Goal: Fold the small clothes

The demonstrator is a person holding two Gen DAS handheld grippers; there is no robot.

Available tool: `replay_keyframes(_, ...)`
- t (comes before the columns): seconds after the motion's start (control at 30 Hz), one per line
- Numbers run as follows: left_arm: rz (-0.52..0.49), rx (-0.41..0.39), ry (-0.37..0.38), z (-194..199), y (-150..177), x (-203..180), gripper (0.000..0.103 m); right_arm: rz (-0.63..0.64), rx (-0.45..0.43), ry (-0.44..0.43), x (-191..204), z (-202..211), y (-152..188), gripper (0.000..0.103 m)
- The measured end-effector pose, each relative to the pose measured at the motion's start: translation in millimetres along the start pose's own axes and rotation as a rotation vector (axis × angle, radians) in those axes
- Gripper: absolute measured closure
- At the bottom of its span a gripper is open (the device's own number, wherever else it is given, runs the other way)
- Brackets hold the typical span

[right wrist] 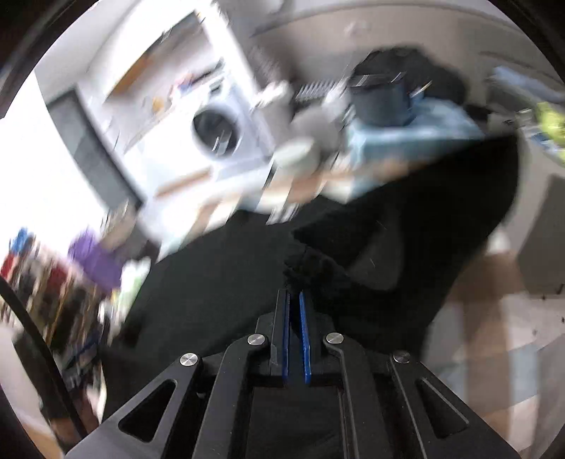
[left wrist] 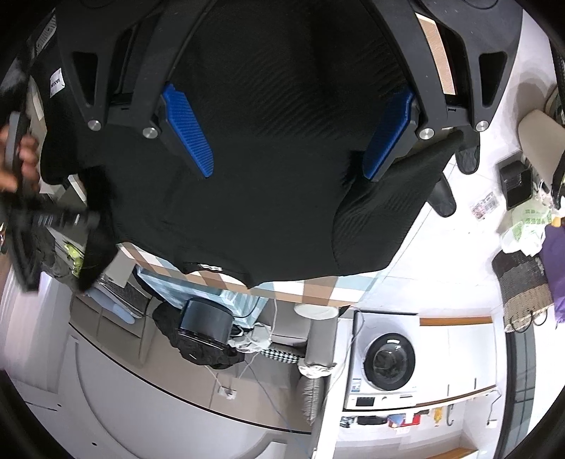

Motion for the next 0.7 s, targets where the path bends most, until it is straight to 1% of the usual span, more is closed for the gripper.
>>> replay_keyframes(0.03,0.009,0.004,-0.004,1.1,1.0,3.1,0.017,-0.012,0.039,0.005,-0.8,-9.6,7.2,0.092)
replay_keyframes(0.07,0.015,0.006,-0.007,2.6,2.4,5.8,0.017,-0.033,0.079,0.023,-5.3,-18.9,14.7,0.091)
replay_keyframes(0.13,0.023,0.009,-0.014,5.9,4.2,11.1,0.017,-0.083,0.127,0.065,-16.8,-28.8,25.3,0.087)
replay_keyframes(0.17,0.028,0.009,-0.021,7.9,5.4,14.2,0.017,-0.114,0.144,0.073,-23.4,-31.4,30.7,0.086)
replay_keyframes(0.23,0.043,0.008,-0.035,11.1,6.3,21.2,0.017,-0.158,0.158,0.091,-32.9,-33.4,38.8,0.082)
replay_keyframes(0.27,0.059,0.008,-0.046,13.0,6.4,26.5,0.017,-0.177,0.157,0.097,-36.8,-33.5,41.6,0.082)
replay_keyframes(0.37,0.123,0.008,-0.073,20.1,7.3,47.8,0.017,-0.198,0.143,0.093,-43.2,-29.9,43.0,0.081)
replay_keyframes(0.4,0.145,0.002,-0.068,22.1,7.4,55.8,0.017,-0.201,0.121,0.086,-45.3,-26.0,41.3,0.079)
replay_keyframes(0.47,0.220,0.000,-0.082,27.2,9.3,78.2,0.017,-0.204,0.071,0.062,-46.3,-16.8,41.6,0.065)
replay_keyframes(0.5,0.259,0.004,-0.089,28.8,11.2,89.2,0.017,-0.210,0.049,0.055,-46.1,-9.8,41.4,0.056)
replay_keyframes(0.53,0.304,0.014,-0.094,29.4,13.5,100.5,0.017,-0.212,0.029,0.045,-46.7,-3.2,38.3,0.053)
replay_keyframes(0.57,0.362,0.033,-0.088,29.2,16.8,113.8,0.017,-0.215,0.008,0.037,-44.9,2.2,39.2,0.053)
replay_keyframes(0.63,0.458,0.070,-0.043,27.8,23.3,133.2,0.019,-0.225,-0.021,0.026,-43.8,15.0,41.7,0.050)
replay_keyframes(0.67,0.511,0.085,-0.009,27.7,27.3,142.2,0.026,-0.235,-0.033,0.020,-41.7,19.6,42.6,0.049)
replay_keyframes(0.7,0.546,0.099,0.007,27.4,31.0,148.6,0.033,-0.246,-0.044,0.014,-41.7,24.4,45.1,0.047)
Point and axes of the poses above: each gripper's, at about its wrist camera, not at the fingertips, and z roughly against the way its jaws point, x to its left, y to its underside, the point moved 4 cm from there along -z, roughly the way its jaws point, and after that the axes turned 4 degrees about -z, right-handed, at the moved point
